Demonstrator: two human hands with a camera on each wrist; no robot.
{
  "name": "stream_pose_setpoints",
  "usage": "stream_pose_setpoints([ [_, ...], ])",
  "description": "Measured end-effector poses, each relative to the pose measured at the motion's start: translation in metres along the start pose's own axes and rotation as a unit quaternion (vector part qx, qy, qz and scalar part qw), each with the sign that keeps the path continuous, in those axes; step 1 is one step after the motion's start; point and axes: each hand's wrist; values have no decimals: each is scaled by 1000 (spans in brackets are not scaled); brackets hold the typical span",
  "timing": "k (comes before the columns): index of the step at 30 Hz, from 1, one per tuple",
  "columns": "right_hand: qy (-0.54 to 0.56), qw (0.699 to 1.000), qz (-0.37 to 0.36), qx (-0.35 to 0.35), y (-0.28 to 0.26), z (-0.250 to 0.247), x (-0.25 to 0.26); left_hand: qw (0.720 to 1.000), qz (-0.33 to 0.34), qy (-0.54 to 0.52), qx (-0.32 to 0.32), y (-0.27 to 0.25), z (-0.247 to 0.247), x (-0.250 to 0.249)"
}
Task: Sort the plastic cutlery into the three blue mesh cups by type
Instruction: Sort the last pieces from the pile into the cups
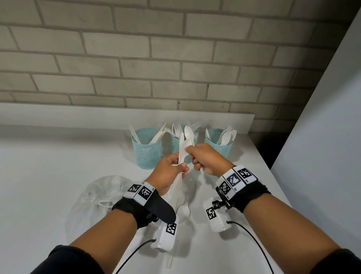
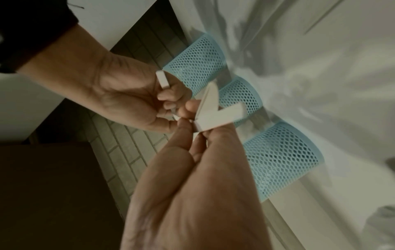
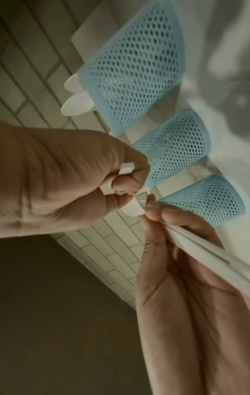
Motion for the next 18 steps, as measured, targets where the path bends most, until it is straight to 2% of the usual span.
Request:
stream_pose_setpoints([
  [4,54,998,3,23,4,0,-3,999,6,-35,-19,-1,3,-2],
  [7,98,995,16,7,9,1,-3,998,-9,-49,-41,-1,4,-5],
  [11,168,986,0,13,10,1,-2,998,-25,-37,-37,0,3,-6],
  [15,232,973,-17,-5,12,-3,-2,995,-37,-63,-66,1,2,-6],
  [18,212,977,-32,-25,15,-7,-6,994,-38,-60,-88,2,0,-7],
])
Point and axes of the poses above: each hand's wrist, its own y-axis towards the middle knuckle, its own z-axis out of the palm, x = y × z, and after that the axes turned 15 degrees about z, right-handed
